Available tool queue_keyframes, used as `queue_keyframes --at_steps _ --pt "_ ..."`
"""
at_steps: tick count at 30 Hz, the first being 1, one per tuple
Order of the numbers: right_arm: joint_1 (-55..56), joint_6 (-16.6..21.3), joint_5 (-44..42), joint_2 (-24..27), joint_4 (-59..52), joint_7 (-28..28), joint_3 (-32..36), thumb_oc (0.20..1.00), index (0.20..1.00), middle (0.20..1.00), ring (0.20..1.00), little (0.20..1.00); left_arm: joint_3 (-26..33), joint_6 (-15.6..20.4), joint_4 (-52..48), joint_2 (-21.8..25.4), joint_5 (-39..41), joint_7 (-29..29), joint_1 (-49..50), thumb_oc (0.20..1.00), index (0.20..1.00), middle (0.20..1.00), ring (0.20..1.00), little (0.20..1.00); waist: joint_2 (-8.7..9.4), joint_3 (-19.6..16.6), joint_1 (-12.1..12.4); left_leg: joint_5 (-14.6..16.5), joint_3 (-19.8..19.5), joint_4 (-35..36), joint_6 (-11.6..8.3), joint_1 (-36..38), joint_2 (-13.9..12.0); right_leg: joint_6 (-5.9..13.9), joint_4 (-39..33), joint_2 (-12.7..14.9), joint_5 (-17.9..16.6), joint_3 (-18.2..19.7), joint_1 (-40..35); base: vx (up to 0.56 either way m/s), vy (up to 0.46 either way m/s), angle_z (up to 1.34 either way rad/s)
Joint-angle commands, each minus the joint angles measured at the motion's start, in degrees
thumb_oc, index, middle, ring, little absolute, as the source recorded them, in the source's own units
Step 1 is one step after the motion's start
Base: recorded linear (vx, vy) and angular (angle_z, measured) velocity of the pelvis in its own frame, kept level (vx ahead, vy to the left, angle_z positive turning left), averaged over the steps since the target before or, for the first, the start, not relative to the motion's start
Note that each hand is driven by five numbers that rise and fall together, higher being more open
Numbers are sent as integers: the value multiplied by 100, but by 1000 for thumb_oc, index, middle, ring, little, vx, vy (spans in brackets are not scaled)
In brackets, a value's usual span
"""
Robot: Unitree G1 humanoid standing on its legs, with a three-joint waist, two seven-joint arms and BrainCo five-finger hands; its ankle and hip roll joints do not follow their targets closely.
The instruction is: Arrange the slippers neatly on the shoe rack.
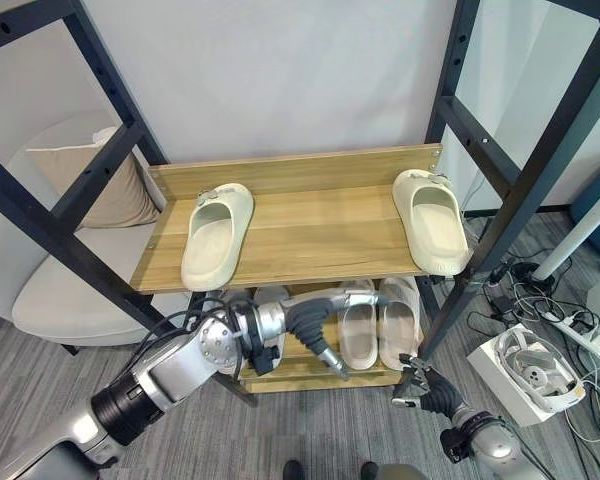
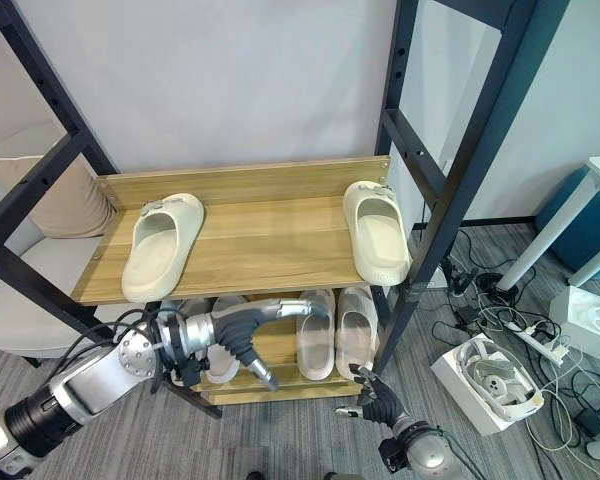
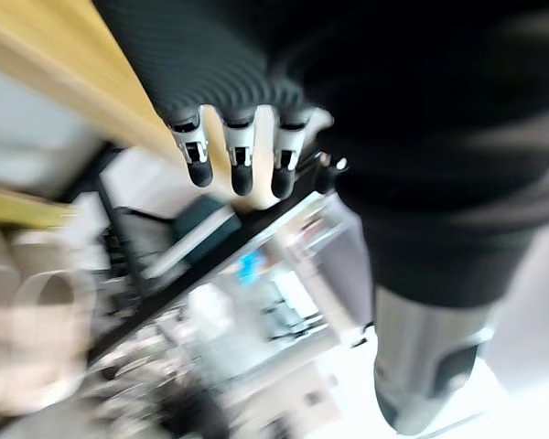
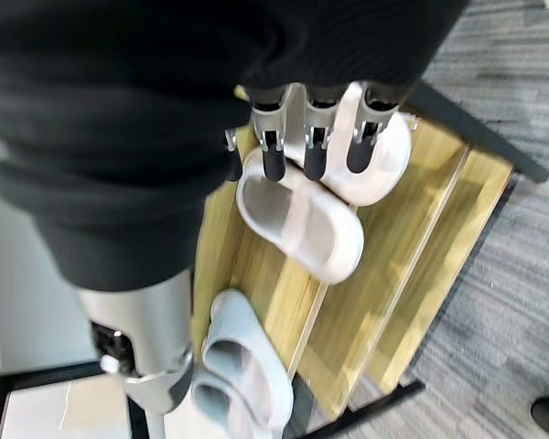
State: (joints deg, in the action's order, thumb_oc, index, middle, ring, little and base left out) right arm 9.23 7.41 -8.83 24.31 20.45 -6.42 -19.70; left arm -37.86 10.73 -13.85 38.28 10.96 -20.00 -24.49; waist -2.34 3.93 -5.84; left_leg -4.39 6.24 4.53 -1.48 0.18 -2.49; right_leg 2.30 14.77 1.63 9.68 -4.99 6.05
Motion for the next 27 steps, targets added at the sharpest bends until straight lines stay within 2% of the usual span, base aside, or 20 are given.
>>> queue_keyframes --at_steps 1,3,5,7,9,10,11,12,13,17,20,22,27 --pt "-38 283 -221 -178 -360 76 50 1000 1000 1000 1000 1000 1287 515 726 -895 563 1366 -133 1000 1000 1000 1000 1000 386 187 53 671 -150 7 -131 406 -44 712 -1486 590 -766 -192 -788 40 -61 6" --pt "-59 310 -198 -205 -362 145 28 1000 1000 1000 1000 1000 1594 611 1021 -1185 -76 2023 -257 1000 1000 1000 1000 1000 395 201 49 673 -176 5 -130 402 -39 699 -1478 590 -753 -200 -793 26 -42 9" --pt "-75 348 -189 -227 -354 239 18 1000 1000 1000 1000 1000 1803 627 1237 -1268 -798 2591 -460 1000 1000 1000 1000 1000 399 212 42 677 -188 9 -133 390 -42 694 -1480 590 -747 -204 -791 19 -28 11" --pt "-107 439 -195 -208 -401 308 -16 1000 1000 1000 1000 1000 2047 524 1698 -1138 -2016 3375 -823 1000 1000 1000 1000 1000 381 217 9 683 -161 22 -150 383 -48 695 -1487 592 -741 -194 -769 37 -20 6" --pt "-113 466 -233 -192 -416 319 -19 1000 1000 1000 1000 1000 2074 459 1859 -1043 -2347 3552 -938 1000 1000 1000 1000 1000 367 216 4 682 -152 25 -157 379 -47 700 -1488 590 -740 -197 -766 13 -3 2" --pt "-97 492 -278 -167 -439 311 -30 1000 1000 1000 1000 1000 2083 346 2068 -894 -2884 3835 -1086 1000 1000 1000 1000 1000 358 215 -13 683 -136 30 -166 377 -51 707 -1493 588 -742 -189 -758 0 0 0" --pt "-98 492 -278 -167 -438 311 -29 1000 1000 1000 1000 1000 2079 349 2074 -895 -2887 3839 -1090 1000 1000 1000 1000 1000 359 216 -11 683 -137 29 -166 377 -51 707 -1493 588 -741 -190 -758 0 0 0" --pt "-73 532 -318 -121 -470 294 -44 1000 1000 1000 1000 1000 2042 187 2350 -699 -3422 4086 -1241 1000 1000 1000 1000 1000 341 216 -32 684 -120 39 -175 375 -63 720 -1501 590 -743 -185 -747 0 0 0" --pt "-75 533 -319 -124 -470 294 -40 1000 1000 1000 1000 1000 2026 193 2376 -706 -3438 4109 -1258 1000 1000 1000 1000 1000 344 218 -29 685 -120 38 -175 374 -63 720 -1500 589 -743 -185 -746 0 0 0" --pt "22 589 -385 -61 -502 282 10 1000 1000 1000 1000 1000 2072 -118 2745 -198 -4259 4413 -1407 1000 1000 1000 1000 1000 320 207 -47 686 -83 45 -191 363 -70 737 -1518 584 -751 -164 -719 0 0 0" --pt "92 624 -424 -35 -510 262 38 1000 1000 1000 1000 1000 2133 -236 2889 80 -4558 4494 -1388 1000 1000 1000 1000 1000 315 192 -43 693 -57 47 -202 369 -75 741 -1540 582 -754 -167 -729 7 -4 -1" --pt "132 617 -429 -41 -486 264 58 1000 1000 1000 1000 1000 2371 -303 2938 223 -4525 4554 -1264 1000 1000 1000 1000 1000 316 172 -31 699 -59 47 -210 382 -80 741 -1564 576 -756 -166 -741 0 0 0" --pt "143 589 -420 -122 -406 257 36 1000 1000 1000 1000 1000 2864 -252 2620 227 -4283 4704 -979 1000 1000 1000 1000 1000 324 130 17 709 -59 47 -213 393 -76 721 -1598 568 -750 -181 -792 0 0 0"
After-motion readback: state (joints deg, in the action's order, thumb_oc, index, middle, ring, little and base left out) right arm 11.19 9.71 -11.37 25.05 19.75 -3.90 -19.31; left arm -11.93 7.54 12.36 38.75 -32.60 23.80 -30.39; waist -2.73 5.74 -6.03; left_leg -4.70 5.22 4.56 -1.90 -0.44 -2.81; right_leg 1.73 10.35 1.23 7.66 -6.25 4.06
